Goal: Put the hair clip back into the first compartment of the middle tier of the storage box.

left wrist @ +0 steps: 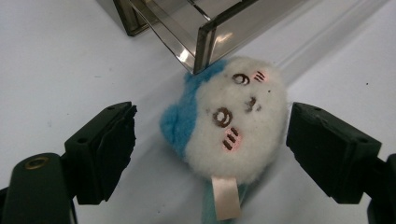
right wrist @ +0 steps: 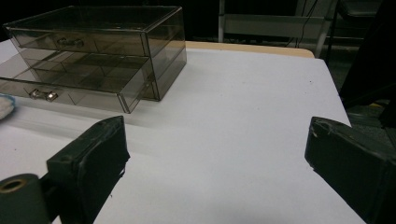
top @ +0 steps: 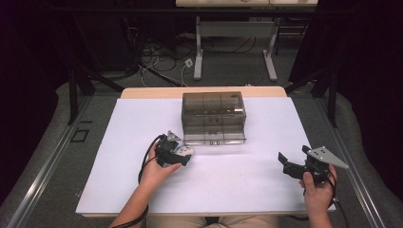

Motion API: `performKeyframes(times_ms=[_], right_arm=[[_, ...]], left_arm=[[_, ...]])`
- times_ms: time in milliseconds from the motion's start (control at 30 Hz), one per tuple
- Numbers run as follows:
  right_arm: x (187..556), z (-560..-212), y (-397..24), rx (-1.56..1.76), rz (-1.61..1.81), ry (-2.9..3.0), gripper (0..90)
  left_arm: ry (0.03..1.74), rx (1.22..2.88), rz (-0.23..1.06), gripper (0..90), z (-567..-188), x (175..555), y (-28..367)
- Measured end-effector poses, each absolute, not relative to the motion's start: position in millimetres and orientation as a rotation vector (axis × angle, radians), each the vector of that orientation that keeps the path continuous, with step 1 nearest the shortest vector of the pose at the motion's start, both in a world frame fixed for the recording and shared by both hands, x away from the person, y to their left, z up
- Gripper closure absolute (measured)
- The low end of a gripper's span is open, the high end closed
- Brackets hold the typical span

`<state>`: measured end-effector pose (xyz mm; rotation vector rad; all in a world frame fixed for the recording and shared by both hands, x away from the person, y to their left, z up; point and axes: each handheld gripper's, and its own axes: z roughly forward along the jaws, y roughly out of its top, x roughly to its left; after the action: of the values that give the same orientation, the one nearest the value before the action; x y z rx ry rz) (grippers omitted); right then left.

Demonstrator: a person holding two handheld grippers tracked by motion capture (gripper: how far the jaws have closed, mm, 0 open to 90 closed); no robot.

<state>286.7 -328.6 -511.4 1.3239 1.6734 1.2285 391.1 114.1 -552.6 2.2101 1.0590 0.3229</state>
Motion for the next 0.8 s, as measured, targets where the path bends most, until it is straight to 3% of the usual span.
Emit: performKeyframes(times_ms=[333,800], right_arm=[[286.3,-511.7,-329.5,1.335,1.222,1.676,5.5],[286.6,-512.2,-330.5,1.335,1.222,1.681,5.8]], left_arm=[[1.049,2.231,0.31,19.3,-555.5,394.1,109.6],[1.039,2.243,0.314,31.1,-557.7,393.9,106.4]])
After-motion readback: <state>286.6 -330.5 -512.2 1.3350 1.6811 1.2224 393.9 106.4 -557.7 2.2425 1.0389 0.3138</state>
